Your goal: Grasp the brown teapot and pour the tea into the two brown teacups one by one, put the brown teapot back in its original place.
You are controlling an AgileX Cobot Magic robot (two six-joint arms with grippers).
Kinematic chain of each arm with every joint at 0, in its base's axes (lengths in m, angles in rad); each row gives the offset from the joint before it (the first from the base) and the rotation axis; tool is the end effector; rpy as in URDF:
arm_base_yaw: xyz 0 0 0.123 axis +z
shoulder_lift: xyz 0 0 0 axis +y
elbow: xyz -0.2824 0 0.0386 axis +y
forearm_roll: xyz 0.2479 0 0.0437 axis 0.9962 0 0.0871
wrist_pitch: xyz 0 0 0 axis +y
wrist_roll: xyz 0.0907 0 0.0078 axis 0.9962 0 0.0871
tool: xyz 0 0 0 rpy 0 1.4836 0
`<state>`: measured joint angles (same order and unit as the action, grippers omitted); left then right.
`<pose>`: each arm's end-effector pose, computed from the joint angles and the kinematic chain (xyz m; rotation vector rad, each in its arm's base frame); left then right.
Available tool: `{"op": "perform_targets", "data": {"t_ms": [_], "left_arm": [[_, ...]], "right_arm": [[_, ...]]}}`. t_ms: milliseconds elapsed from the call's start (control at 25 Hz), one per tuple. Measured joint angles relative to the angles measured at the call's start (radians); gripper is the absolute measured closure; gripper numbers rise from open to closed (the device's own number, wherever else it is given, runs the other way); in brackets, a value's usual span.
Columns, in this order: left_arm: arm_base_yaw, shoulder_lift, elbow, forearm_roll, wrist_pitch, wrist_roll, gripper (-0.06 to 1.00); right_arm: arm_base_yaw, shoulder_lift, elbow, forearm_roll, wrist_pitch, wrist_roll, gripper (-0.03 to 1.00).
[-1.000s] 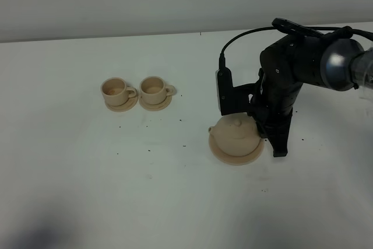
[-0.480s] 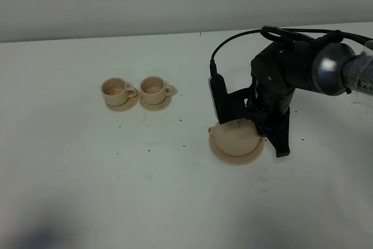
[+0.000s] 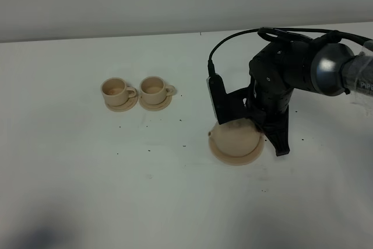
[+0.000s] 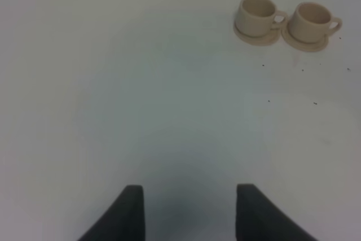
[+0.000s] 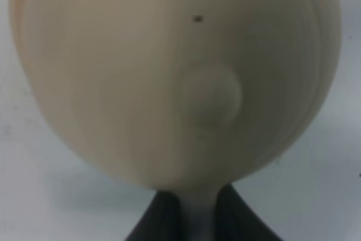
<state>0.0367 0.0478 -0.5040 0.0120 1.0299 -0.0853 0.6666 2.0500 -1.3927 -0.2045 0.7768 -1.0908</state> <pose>0.0034 0.0011 0.2808 -0.1254 2.0534 -0.0157 0.3289 0.2422 0.1513 -2.3824 1.7265 -0.2996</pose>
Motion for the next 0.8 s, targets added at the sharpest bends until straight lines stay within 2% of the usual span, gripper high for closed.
{"op": "perform_targets", "data": {"t_ms": [280, 800], "left_arm": [[0.000, 0.000, 0.000, 0.000, 0.000, 0.000, 0.55], [0.000, 0.000, 0.000, 0.000, 0.000, 0.000, 0.55]], "right_arm": [[0.002, 0.000, -0.006, 0.000, 0.005, -0.002, 0.86], [0.002, 0.000, -0.033, 0.034, 0.071, -0.001, 0.86]]}}
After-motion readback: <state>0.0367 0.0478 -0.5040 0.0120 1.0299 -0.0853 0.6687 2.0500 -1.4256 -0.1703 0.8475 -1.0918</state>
